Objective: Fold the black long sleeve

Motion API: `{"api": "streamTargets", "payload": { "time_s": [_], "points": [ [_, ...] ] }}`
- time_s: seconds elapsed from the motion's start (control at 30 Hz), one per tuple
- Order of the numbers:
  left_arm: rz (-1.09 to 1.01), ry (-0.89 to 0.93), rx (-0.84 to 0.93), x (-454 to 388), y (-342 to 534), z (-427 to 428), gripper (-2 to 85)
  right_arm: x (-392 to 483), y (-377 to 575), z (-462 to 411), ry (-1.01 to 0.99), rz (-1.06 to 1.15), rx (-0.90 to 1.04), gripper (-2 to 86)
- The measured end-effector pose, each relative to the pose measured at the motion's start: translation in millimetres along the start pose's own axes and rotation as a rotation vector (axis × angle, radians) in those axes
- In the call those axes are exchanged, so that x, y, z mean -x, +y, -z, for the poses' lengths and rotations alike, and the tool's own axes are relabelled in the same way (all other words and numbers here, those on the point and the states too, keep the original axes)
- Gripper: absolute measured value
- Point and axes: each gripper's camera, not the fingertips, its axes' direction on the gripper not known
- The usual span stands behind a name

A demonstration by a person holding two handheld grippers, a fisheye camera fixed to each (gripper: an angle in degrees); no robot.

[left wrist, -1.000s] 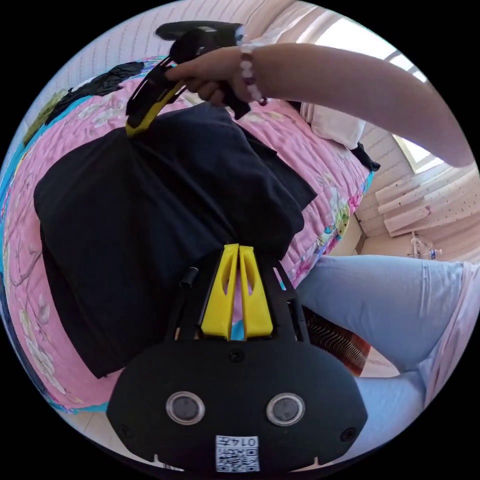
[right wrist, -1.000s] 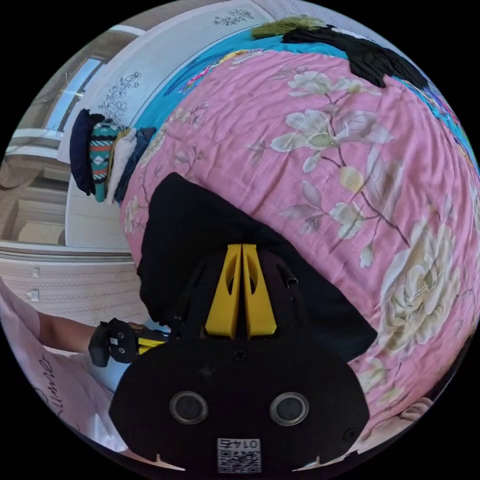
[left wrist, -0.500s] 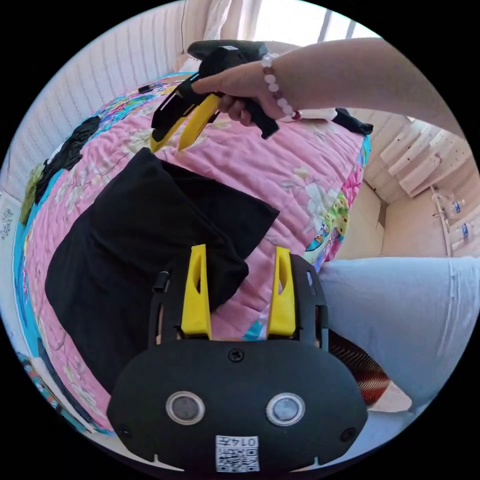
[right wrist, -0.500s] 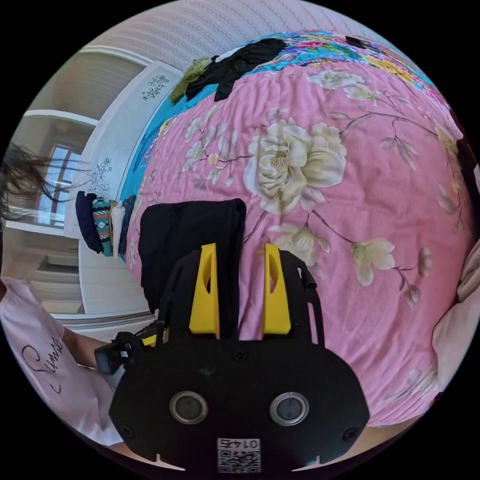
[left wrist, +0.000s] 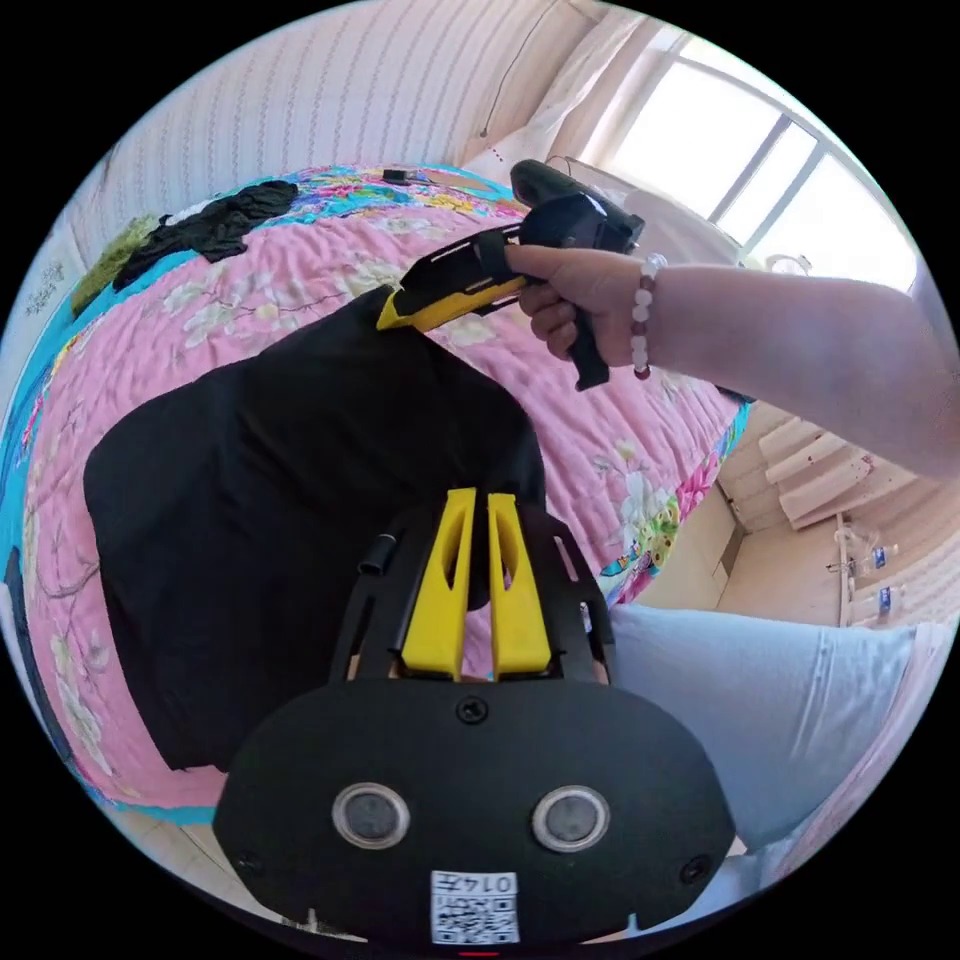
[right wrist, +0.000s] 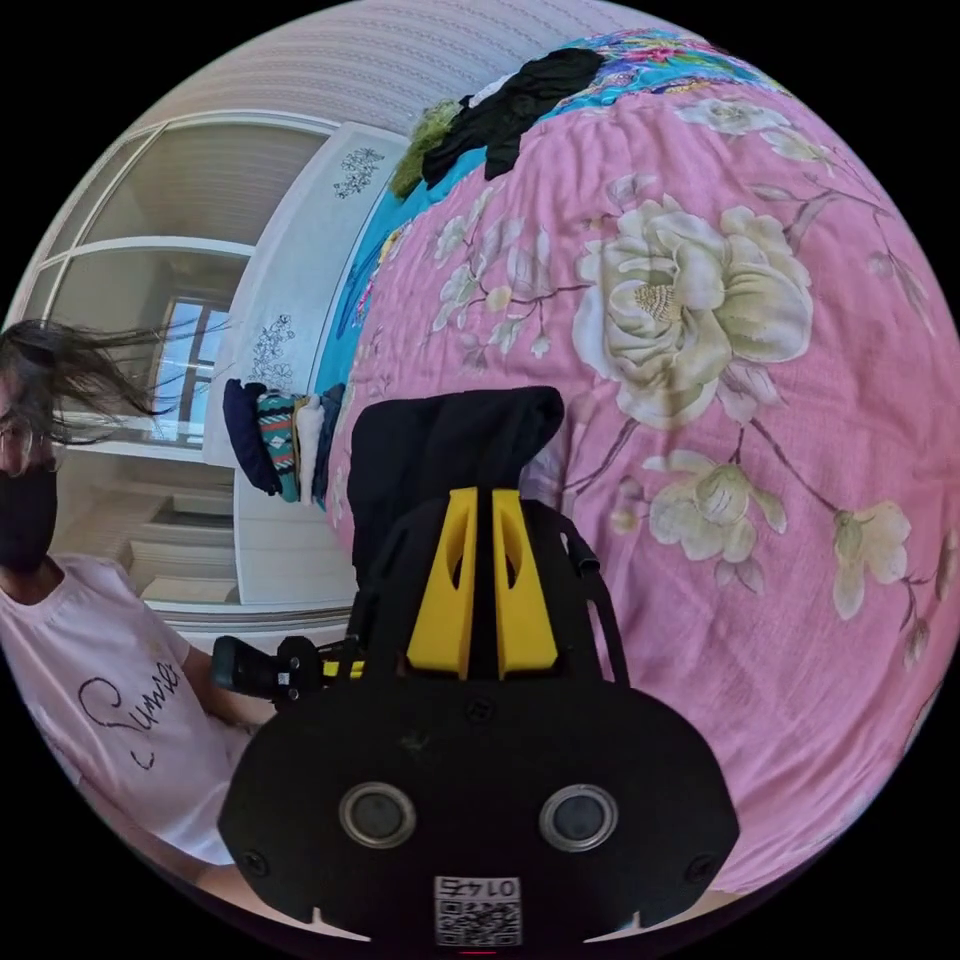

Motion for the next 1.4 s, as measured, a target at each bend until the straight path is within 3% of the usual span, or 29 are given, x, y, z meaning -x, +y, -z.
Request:
{"api": "streamTargets", "payload": {
  "time_s": [0.13, 0.3, 0.47, 0.6, 0.77, 0.87, 0.97, 1.0, 1.17, 1.3, 1.37, 1.4],
  "points": [
    [0.143, -0.061, -0.138, 42, -10, 88, 0.0, 60, -26, -5, -0.158, 0.068, -0.063, 1.9],
    [0.451, -0.219, -0.201, 136, 4, 189, 0.3, 161, -79, -99, -0.209, 0.220, 0.042, 2.5],
    [0.720, -0.259, -0.031, 232, 45, 199, -0.6, 218, -120, -235, -0.136, 0.285, 0.237, 5.2],
    [0.889, -0.223, 0.123, 277, 61, 209, -0.7, 245, -134, -245, -0.068, 0.383, 0.226, 5.6],
    [0.858, -0.167, -0.072, 288, 19, 242, 1.3, 270, -164, -253, 0.210, 0.540, 0.222, 7.1],
    [0.874, -0.103, -0.136, 312, -14, 227, 9.0, 279, -185, -288, 0.275, 0.578, 0.295, 10.8],
    [0.901, -0.048, -0.006, 333, -35, 191, 6.2, 284, -204, -337, 0.208, 0.572, 0.457, 8.8],
    [0.896, -0.033, -0.021, 331, -42, 198, 0.7, 287, -207, -344, 0.198, 0.568, 0.474, 8.0],
    [0.902, -0.057, -0.136, 298, -40, 266, -0.8, 343, -220, -384, 0.222, 0.736, 0.512, 3.9],
    [0.859, -0.175, -0.042, 298, -45, 250, -0.9, 363, -236, -429, 0.183, 0.753, 0.588, 4.3],
    [0.837, -0.207, 0.071, 311, -51, 216, -0.7, 366, -243, -469, 0.343, 0.781, 0.623, 5.9],
    [0.861, -0.173, 0.034, 317, -52, 210, -0.5, 364, -244, -480, 0.378, 0.788, 0.645, 6.4]
  ]
}}
